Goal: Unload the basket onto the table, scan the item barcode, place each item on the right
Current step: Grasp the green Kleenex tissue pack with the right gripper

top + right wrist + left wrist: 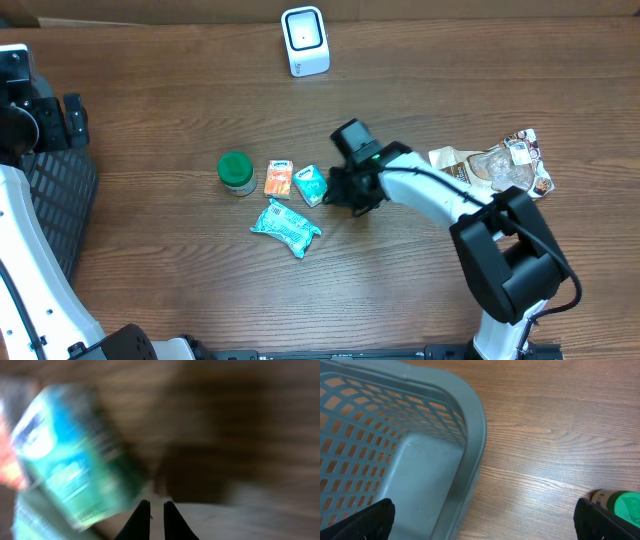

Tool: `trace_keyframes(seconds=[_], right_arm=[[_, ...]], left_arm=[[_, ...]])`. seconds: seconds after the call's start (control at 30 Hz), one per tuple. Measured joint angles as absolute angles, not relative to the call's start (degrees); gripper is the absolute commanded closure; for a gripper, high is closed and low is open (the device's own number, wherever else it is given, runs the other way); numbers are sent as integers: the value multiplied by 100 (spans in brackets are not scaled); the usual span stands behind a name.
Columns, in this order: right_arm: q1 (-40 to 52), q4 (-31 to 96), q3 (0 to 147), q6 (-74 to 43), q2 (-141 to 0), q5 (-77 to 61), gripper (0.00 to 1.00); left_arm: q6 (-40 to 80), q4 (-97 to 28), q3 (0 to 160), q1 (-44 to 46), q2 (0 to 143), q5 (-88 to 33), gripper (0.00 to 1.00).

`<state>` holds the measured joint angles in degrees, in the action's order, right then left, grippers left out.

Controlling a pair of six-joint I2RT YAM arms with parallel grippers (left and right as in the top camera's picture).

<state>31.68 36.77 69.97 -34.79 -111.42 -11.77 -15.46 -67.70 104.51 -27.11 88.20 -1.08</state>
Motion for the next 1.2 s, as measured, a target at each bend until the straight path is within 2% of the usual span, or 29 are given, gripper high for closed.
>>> trace_keyframes(seconds=[0.2,0.27,0.43,0.83,1.07,1.2], right_arm=[[2746,4021,7194,-3050,-11142,-1052,79],[2696,4084,7430,-2832,-11142,-1127,90],[2794,3933,7990,-2353,-11139,-1466,96],[3417,2685,8049,-2797,-11570,-1612,96],[3765,2657,8049,-2976,-11889,-1632,96],[3758,3105,8055,-2971,-11889,-1651,96]], left_arm=[[-1546,-6768,10451,-2711,8820,-108,0],[-1546,-6768,10451,-2711,8820,-110,0],[-1546,-6766,10451,-2711,8820,-108,0],[-1546,-6766,10451,-2711,8820,-108,0],[-1546,-6766,10451,-2711,8820,-108,0],[-1546,-6768,10451,-2711,8820,-108,0]])
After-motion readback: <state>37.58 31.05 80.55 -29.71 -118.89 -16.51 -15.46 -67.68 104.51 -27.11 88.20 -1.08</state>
